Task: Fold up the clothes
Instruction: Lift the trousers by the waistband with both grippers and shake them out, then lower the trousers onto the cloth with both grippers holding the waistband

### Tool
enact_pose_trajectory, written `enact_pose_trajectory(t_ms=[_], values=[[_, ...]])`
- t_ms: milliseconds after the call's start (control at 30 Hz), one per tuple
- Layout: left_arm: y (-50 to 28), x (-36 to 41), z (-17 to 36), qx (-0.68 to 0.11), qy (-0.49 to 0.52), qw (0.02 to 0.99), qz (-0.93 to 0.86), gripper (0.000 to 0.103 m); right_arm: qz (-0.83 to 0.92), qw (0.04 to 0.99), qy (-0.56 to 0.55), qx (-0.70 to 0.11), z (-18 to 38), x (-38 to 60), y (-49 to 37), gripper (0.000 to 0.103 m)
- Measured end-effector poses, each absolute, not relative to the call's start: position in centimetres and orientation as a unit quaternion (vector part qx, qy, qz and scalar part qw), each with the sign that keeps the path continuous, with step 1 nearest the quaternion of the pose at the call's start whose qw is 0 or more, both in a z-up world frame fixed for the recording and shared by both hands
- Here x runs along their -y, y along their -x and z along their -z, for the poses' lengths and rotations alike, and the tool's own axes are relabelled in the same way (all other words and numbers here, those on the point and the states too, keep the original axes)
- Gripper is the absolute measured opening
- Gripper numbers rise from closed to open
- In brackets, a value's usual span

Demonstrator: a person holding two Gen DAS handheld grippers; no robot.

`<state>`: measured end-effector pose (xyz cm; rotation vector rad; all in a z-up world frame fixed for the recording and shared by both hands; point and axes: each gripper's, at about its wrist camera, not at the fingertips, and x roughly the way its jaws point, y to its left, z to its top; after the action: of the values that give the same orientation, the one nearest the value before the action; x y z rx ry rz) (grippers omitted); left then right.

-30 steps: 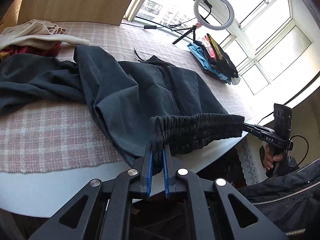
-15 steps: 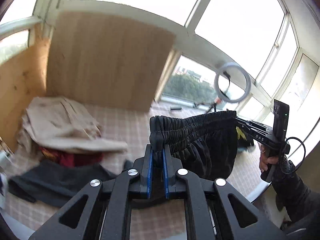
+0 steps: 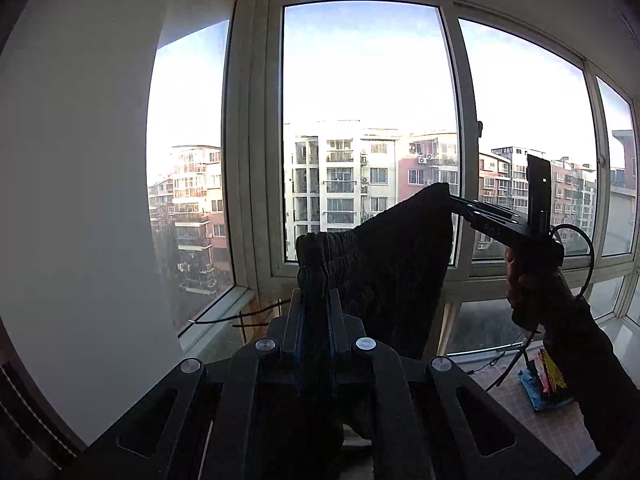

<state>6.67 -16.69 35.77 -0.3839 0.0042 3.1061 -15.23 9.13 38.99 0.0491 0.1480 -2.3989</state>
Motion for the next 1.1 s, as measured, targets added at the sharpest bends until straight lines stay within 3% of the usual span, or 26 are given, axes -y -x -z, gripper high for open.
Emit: enact_pose_trajectory(t_ms=[200, 567, 633, 733, 867, 967, 1000, 1100], values=[[-6.7, 7.7, -27.9, 0.001, 0.203, 0.112, -0.973, 0.008, 0.927, 0.361, -0.076, -0.062, -31.8, -16.1, 16.0, 0.009], [-0.2, -21.3, 4.9, 0.038, 0.486, 0.407, -0.773, 0.008, 0.920, 0.202, -0.332, -0.044, -2.5, -41.9, 18.2, 0.010], [0.1, -26.3, 9.9, 0.038, 0.512, 0.442, -0.736, 0.010, 0.908, 0.182, -0.372, -0.072, 0.9, -44.8, 19.5, 0.012], [-0.6, -32.6, 15.6, -0.032, 0.541, 0.456, -0.706, 0.011, 0.884, 0.084, -0.430, -0.166, 6.7, -48.2, 20.0, 0.017], [-3.8, -35.3, 18.4, -0.089, 0.548, 0.475, -0.683, 0.008, 0.864, 0.045, -0.482, -0.138, 9.8, -55.0, 18.8, 0.018], [-4.9, -35.1, 18.0, -0.107, 0.537, 0.475, -0.689, 0.011, 0.854, 0.071, -0.514, -0.036, 10.4, -58.4, 15.9, 0.031], [-4.8, -35.7, 18.0, -0.119, 0.528, 0.468, -0.699, 0.013, 0.853, 0.072, -0.516, -0.031, 10.8, -58.1, 15.0, 0.038], [-4.5, -36.1, 18.6, -0.134, 0.519, 0.447, -0.716, 0.013, 0.847, 0.068, -0.527, -0.029, 13.1, -56.9, 13.2, 0.043]])
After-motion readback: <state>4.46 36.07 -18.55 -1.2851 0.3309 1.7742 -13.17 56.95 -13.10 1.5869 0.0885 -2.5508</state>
